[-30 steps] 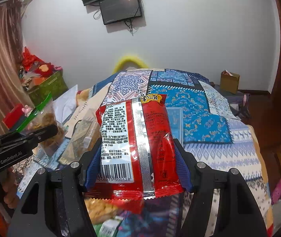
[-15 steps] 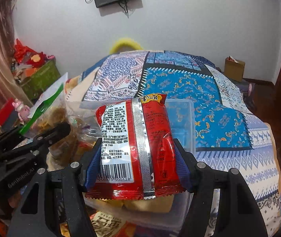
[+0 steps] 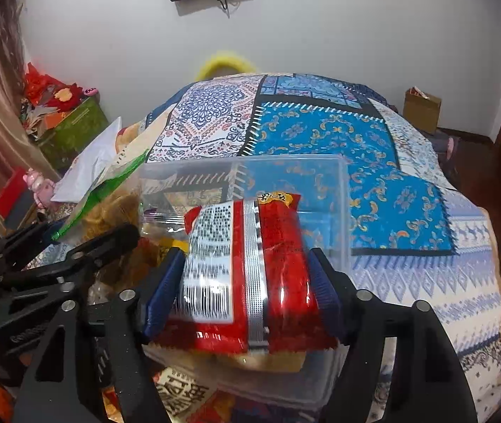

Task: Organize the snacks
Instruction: 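Lower both bags into the clear box and open both tools, then grasp the puffed-snack bag with the left tool while the right tool grasps the green bag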

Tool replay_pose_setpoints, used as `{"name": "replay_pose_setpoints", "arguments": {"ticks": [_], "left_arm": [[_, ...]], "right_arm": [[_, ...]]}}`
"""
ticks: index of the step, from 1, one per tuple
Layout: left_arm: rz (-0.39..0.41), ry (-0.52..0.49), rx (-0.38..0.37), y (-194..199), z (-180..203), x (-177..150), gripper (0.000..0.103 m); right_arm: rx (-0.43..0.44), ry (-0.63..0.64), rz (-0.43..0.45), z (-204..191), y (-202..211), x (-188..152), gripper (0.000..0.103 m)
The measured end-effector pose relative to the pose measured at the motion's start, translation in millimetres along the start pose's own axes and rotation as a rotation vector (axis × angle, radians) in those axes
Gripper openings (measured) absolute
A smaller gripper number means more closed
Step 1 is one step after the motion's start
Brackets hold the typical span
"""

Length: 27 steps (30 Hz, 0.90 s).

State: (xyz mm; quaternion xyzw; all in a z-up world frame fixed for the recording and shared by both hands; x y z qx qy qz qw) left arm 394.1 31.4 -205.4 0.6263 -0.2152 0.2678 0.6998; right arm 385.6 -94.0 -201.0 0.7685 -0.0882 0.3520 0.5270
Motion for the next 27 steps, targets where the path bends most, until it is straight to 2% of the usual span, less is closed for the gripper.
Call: {"name": "replay_pose_setpoints", "arguments": {"ticks": [4, 8, 14, 20, 27], "left_arm": [[0.016, -0.034, 0.001, 19.0, 6.8, -5.3, 0.067], [0.028, -0.065, 0.009, 39.2, 11.8, -9.2, 0.067], [0.050, -0.040, 0.002, 78.2, 3.3, -21.6, 0.068], [0.018, -0.020, -0.012, 99.1, -8.4, -54.2, 0.071], [-0.050, -0.037, -0.002, 106.2, -16.3, -101.4, 0.071]], "right_arm": [[-0.023, 0.038, 0.014, -4.3, 14.8, -2.9, 0.071], [-0.044, 0.054, 0.044, -5.9, 33.3, -3.8, 0.071], [-0.046, 0.065, 0.070, -11.7, 59.4, -15.4, 0.072], [-0.027, 0.054, 0.061, -21.3, 72.4, -47.2, 0.074], [-0.040, 0.064, -0.025, -33.5, 60.9, -105.7, 0.076]]}}
Point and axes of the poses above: each gripper's, at about its wrist camera, not at the fingertips, and y roughly against the way its jaws point, z to its right, x to its top, the point moved 10 cm from there along -y, roughly the way its jaws point, and after that the axes turned 5 degrees about -z, right-handed, at the moved point
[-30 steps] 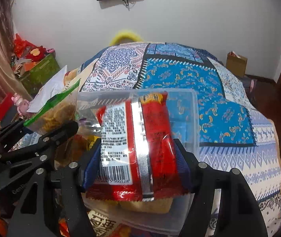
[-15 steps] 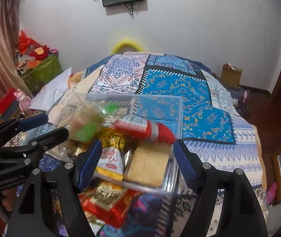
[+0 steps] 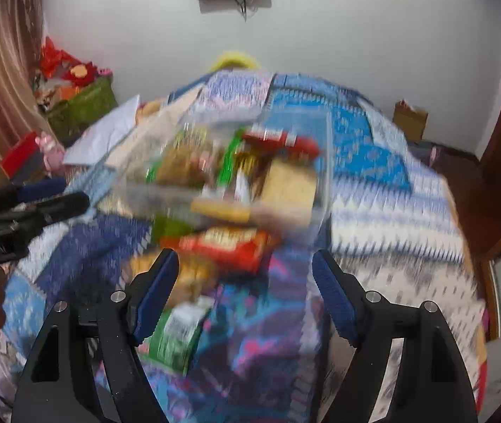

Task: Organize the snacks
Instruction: 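Grasp the puffed-snack bag with the left tool while the right tool grasps the green bag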

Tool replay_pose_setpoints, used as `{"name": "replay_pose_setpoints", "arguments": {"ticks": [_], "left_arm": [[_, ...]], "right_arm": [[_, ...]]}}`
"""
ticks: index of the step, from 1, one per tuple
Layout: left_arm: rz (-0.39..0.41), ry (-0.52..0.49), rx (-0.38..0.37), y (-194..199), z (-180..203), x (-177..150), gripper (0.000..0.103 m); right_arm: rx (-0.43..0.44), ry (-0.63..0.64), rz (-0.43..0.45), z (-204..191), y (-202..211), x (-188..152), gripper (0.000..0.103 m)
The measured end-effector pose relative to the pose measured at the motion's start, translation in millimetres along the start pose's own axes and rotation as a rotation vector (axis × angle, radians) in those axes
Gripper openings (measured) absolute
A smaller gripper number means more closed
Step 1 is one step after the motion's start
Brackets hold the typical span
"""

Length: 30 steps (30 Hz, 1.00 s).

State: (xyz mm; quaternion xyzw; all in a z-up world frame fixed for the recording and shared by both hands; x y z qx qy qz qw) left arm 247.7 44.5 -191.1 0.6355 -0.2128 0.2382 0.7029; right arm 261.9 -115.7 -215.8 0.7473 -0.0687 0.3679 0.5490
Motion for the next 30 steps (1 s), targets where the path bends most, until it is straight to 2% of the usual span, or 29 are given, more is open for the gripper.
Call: {"name": "replay_pose_setpoints", "arguments": {"ticks": [3, 10, 18, 20, 21, 22, 25, 30], "left_arm": [[-0.025, -0.008, 0.004, 1.8, -3.1, -19.4, 0.071], [-0.085, 0.006, -0.009, 0.3, -7.8, -63.1, 0.071], [-0.110, 0.050, -0.007, -1.4, -13.7, -84.0, 0.071], [-0.111, 0.053, -0.007, -1.5, -13.0, -84.1, 0.071], [-0.112, 0.054, -0.008, -1.6, -12.2, -84.0, 0.071], [-0.113, 0.055, -0.008, -1.6, -11.3, -83.6, 0.071], [-0.112, 0.049, -0.011, -1.3, -6.7, -81.6, 0.071], [-0.103, 0.022, -0.024, 1.3, 8.7, -74.2, 0.071]], "right_arm": [[0.040, -0.013, -0.055, -12.4, -12.3, -22.0, 0.076], [0.090, 0.005, -0.131, -36.6, -33.1, -38.3, 0.076], [0.101, 0.050, -0.181, -50.7, -51.7, -49.6, 0.076], [0.081, 0.072, -0.172, -50.7, -51.2, -50.7, 0.072], [0.083, 0.075, -0.167, -51.0, -49.2, -51.4, 0.067], [0.087, 0.075, -0.161, -50.8, -46.6, -52.3, 0.055], [0.088, 0.070, -0.152, -48.4, -39.5, -56.4, 0.049], [0.088, 0.066, -0.139, -39.0, -25.4, -66.0, 0.044]]}}
Point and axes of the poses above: each gripper's, at about its wrist camera, not at the fingertips, and y roughly against the way its jaws point, z to its right, x to its top, the point moved 10 cm from there along -y, roughly the way its jaws point, and after that the axes turned 5 degrees about -z, right-handed, at the moved point
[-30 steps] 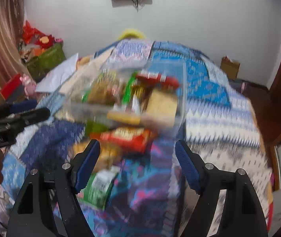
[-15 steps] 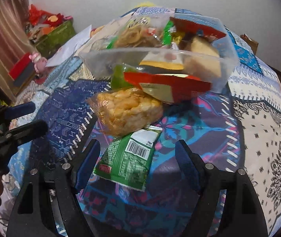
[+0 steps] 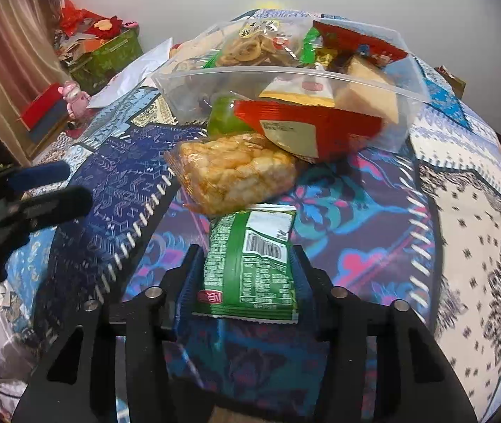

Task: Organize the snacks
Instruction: 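Grasp the puffed-snack bag with the left tool while the right tool grasps the green bag, then carry both bags into the clear box and open both tools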

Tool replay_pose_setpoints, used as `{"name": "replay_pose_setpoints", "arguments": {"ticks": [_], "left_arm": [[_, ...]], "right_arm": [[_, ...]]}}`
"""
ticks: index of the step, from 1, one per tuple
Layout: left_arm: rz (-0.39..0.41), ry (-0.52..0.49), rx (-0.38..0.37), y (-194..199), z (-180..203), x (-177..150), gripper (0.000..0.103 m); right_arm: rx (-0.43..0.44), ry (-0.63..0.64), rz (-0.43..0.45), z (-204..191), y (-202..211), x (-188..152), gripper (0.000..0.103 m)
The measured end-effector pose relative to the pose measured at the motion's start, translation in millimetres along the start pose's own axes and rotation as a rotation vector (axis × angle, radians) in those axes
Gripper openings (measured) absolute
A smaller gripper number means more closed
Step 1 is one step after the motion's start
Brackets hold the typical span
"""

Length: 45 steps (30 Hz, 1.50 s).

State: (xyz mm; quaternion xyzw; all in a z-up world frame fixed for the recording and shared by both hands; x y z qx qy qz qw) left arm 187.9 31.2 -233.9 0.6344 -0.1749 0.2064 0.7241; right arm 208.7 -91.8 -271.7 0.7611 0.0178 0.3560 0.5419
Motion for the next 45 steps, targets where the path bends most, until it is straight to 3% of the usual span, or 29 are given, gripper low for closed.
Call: {"name": "replay_pose_setpoints", "arguments": {"ticks": [8, 21, 26, 29, 30, 33, 36, 45], "left_arm": [[-0.003, -0.044, -0.029, -10.4, 30.2, 16.4, 0.071], [-0.093, -0.099, -0.039, -76.9, 54.7, 50.3, 0.071], [-0.176, -0.076, -0.096, -103.9, 59.5, 44.6, 0.071], [-0.183, -0.069, -0.082, -113.8, 59.0, 41.5, 0.071], [-0.172, -0.073, -0.074, -113.9, 59.5, 41.9, 0.071], [-0.151, -0.079, -0.086, -111.5, 63.8, 41.1, 0.053], [-0.146, -0.096, -0.084, -104.8, 68.1, 36.7, 0.048], [-0.111, -0.081, -0.066, -64.2, 52.3, 15.6, 0.046]], "right_arm": [[-0.028, -0.057, 0.049, 28.2, 22.2, -5.0, 0.044], [-0.008, -0.165, 0.119, 70.2, 38.9, 9.3, 0.044], [0.001, -0.176, 0.115, 74.7, 33.9, 9.3, 0.044], [0.002, -0.177, 0.110, 76.0, 30.5, 10.0, 0.044], [0.002, -0.178, 0.110, 76.1, 29.9, 10.2, 0.044], [0.001, -0.180, 0.109, 75.9, 29.1, 10.9, 0.044], [0.000, -0.183, 0.115, 76.0, 31.4, 12.9, 0.044], [-0.006, -0.185, 0.150, 73.1, 45.9, 20.0, 0.044]]}}
Point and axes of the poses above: each gripper's, at about its wrist camera, not at the fingertips, and y roughly against the way its jaws point, z to its right, x to its top, the point moved 10 cm from there along -y, roughly the way its jaws point, and after that the axes turned 5 degrees about -z, right-handed, at the moved point
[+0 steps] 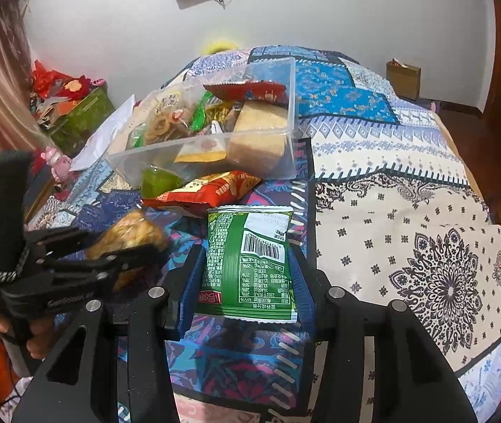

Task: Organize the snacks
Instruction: 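Carry both bags into the clear box and open both tools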

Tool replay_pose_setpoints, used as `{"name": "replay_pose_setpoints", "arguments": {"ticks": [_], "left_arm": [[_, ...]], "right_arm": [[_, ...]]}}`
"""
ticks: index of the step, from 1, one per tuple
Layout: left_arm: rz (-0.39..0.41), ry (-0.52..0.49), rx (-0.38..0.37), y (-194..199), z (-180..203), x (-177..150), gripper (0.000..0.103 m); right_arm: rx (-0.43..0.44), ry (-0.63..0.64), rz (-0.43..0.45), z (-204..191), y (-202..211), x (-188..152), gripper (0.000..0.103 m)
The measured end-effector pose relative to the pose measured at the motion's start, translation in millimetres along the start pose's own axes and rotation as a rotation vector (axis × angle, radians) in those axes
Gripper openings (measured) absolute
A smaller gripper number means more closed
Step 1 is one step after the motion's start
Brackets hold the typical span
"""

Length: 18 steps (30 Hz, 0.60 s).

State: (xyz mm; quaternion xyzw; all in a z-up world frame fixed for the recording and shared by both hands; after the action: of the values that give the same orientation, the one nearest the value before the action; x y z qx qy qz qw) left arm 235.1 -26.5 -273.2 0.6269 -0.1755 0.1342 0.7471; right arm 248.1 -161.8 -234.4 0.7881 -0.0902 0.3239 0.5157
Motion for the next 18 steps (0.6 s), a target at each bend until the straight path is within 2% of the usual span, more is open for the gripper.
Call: {"name": "replay_pose_setpoints", "arguments": {"ticks": [9, 18], "left_arm": [[0.088, 0.053, 0.040, 49.7, -24.0, 2.9, 0.046], [0.193, 0.091, 0.056, 82.7, -46.2, 44.1, 0.046]], "right_arm": [[-0.012, -0.003, 0.056, -3.5, 15.5, 14.2, 0.044], [-0.013, 0.025, 0.104, -13.8, 16.2, 45.7, 0.044]]}}
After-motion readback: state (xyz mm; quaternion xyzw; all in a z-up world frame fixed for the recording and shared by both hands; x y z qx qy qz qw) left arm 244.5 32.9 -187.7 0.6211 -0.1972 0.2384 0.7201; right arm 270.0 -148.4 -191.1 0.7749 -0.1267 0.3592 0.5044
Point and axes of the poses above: each gripper's, at about its wrist camera, not at the fingertips, and y roughly against the way its jaws point, z to its right, x to its top, the point moved 10 cm from there along -y, roughly the way its jaws point, and after that the axes turned 5 degrees about -z, right-handed, at the moved point
